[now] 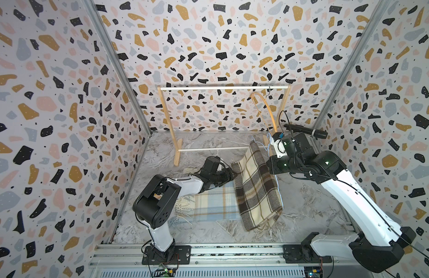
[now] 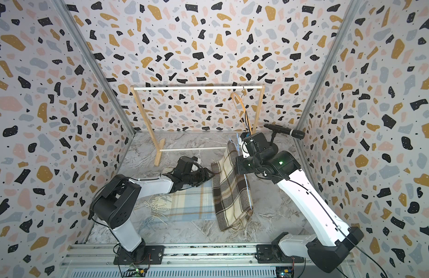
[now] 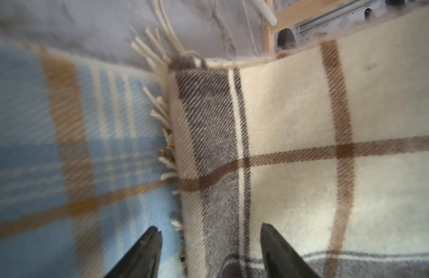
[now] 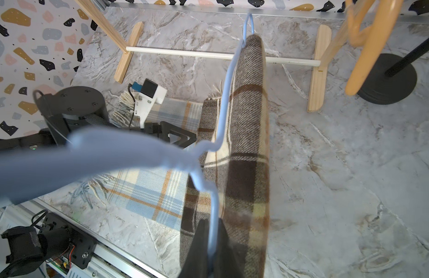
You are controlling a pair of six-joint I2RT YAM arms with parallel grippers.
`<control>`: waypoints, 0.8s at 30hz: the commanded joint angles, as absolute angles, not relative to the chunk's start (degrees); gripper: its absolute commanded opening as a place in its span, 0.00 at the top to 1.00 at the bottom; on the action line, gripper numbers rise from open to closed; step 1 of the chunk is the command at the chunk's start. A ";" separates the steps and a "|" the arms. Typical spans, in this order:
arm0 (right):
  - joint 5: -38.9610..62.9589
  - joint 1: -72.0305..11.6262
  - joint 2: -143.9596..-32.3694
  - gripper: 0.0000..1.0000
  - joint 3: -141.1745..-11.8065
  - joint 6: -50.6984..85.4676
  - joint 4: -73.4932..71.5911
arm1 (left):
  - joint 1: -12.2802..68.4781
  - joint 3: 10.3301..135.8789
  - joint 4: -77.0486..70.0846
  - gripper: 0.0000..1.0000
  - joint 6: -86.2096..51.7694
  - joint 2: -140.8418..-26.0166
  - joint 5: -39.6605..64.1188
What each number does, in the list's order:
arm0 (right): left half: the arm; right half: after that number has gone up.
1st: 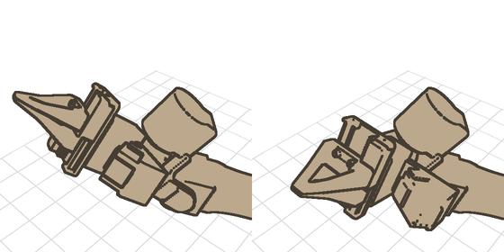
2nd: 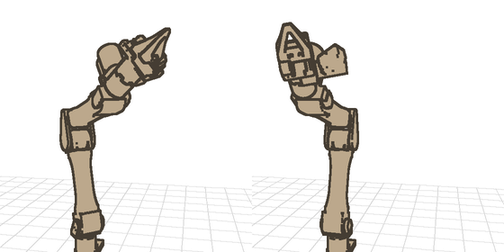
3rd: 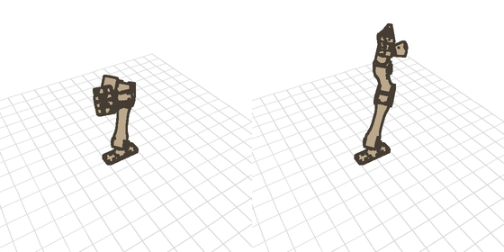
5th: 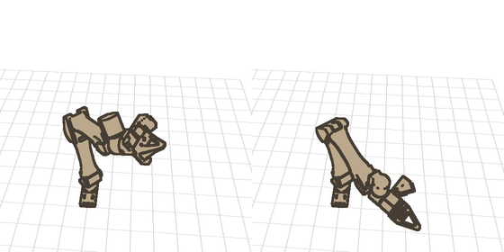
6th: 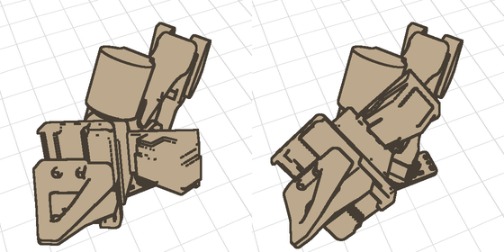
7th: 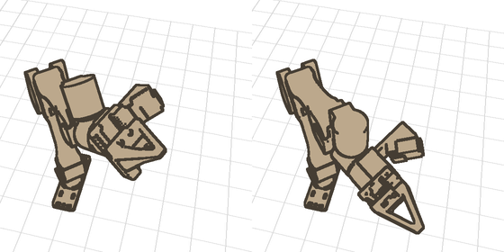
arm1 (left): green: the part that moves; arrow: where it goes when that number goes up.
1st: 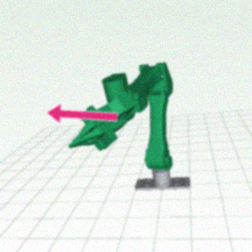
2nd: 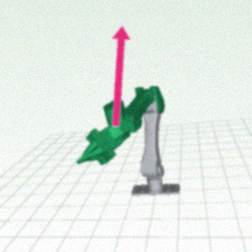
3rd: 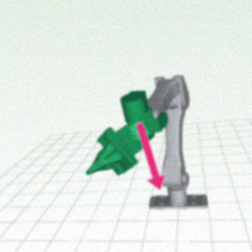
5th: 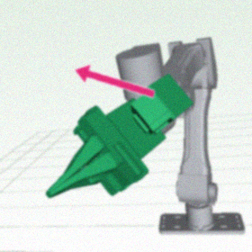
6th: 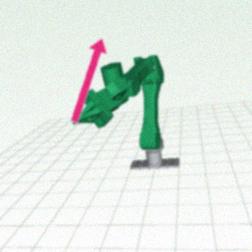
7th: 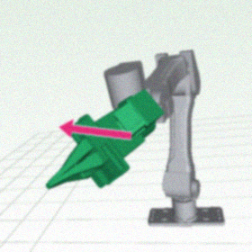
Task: Hang the scarf on the hanger
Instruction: Adjust the scarf at the hanger.
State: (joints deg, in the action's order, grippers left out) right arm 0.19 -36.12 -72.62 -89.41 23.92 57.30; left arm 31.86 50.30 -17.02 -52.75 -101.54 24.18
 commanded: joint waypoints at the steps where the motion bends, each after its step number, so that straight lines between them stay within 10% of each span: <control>1: -0.42 -36.05 -70.74 1.00 -89.77 23.21 57.06 | 31.99 52.03 -18.73 0.41 -52.73 -102.15 24.21; 24: 1.69 -36.04 -71.63 1.00 -90.60 23.90 56.96 | 33.91 54.94 -18.89 0.65 -52.73 -106.27 24.82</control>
